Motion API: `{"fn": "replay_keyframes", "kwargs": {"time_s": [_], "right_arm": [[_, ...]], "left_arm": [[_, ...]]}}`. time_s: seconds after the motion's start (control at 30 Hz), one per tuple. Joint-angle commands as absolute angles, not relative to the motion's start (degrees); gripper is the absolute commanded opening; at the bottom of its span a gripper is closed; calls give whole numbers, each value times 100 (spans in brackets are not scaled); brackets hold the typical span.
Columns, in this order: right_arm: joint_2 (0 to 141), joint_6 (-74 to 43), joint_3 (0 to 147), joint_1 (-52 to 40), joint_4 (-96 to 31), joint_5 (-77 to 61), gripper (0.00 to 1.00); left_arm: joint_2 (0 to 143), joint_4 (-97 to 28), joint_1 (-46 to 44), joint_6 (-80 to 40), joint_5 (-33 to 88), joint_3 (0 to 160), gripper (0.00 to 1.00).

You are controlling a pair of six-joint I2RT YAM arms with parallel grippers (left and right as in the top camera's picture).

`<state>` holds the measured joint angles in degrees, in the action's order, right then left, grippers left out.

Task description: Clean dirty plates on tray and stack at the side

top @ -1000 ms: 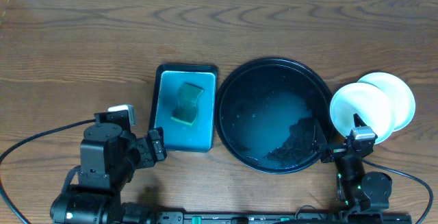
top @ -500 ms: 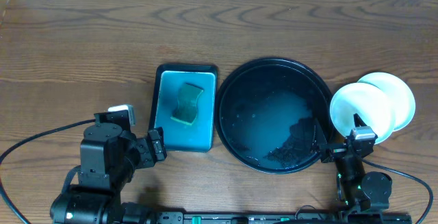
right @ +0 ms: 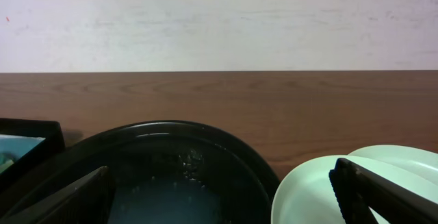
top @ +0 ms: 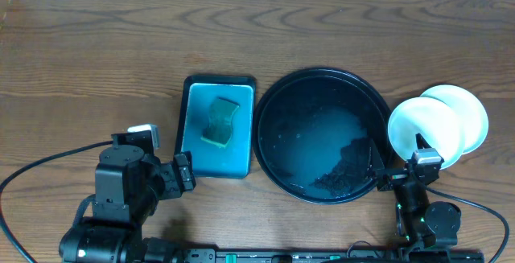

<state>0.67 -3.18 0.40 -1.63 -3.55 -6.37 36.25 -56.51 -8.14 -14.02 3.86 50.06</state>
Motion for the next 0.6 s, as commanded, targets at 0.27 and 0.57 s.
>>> {"fn": "replay_keyframes", "kwargs": {"time_s": [0.27, 0.57], "right_arm": [[32, -226, 32, -209, -384, -582, 99], [32, -226, 32, -209, -384, -582, 99]], "left_arm": [[2053, -3369, -475, -622, 237, 2810, 92], [191, -1181, -412, -620, 191, 718, 92]]}}
